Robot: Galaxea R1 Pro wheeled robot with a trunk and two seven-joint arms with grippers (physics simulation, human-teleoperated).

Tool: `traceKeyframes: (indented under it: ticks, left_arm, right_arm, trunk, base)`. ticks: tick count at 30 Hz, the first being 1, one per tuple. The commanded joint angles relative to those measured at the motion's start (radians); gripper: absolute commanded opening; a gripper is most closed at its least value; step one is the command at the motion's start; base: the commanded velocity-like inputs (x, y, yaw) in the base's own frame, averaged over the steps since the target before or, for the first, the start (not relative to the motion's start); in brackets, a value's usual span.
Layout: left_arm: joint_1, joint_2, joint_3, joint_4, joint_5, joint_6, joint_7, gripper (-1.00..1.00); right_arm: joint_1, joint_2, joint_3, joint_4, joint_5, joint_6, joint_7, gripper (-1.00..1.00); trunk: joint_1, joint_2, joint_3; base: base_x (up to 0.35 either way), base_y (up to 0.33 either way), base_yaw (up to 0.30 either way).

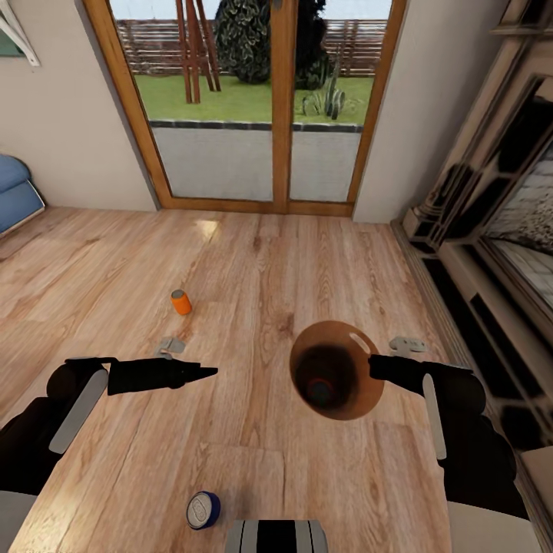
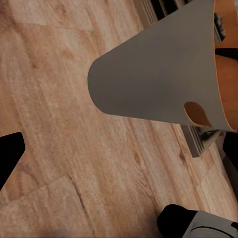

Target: Put the three can of soda from the living room inside the tash can in the kitchen.

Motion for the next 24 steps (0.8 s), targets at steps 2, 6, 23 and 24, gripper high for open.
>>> traceKeyframes:
  ticks: [2, 6, 23, 24]
  left_arm:
    - [0.000, 0.000, 0.001, 0.001, -0.001, 0.000, 0.000, 1.00]
    - [0.000, -0.001, 0.000, 0.002, -0.002, 0.000, 0.000, 1.00]
    - [0.003, 0.003, 0.000, 0.032, -0.041, -0.002, 0.009, 1.00]
    - [0.004, 0.000, 0.000, 0.034, -0.081, -0.003, 0.010, 1.00]
  right_arm:
    - [0.000, 0.000, 0.000, 0.000, -0.025, 0.003, 0.007, -1.00]
    - [0.000, 0.000, -0.001, 0.000, -0.025, 0.004, 0.007, -1.00]
    - [0.000, -0.001, 0.001, 0.000, -0.025, 0.006, 0.006, -1.00]
    - [0.000, -0.002, 0.001, 0.000, -0.025, 0.005, 0.006, -1.00]
  trunk:
    - [0.000, 0.000, 0.000]
    - [0.000, 0.000, 0.000]
    - [0.000, 0.000, 0.000]
    - [0.000, 0.000, 0.000]
  base:
    - [0.000, 0.000, 0.000]
    - [0.000, 0.000, 0.000]
    - [0.000, 0.000, 0.000]
    - [0.000, 0.000, 0.000]
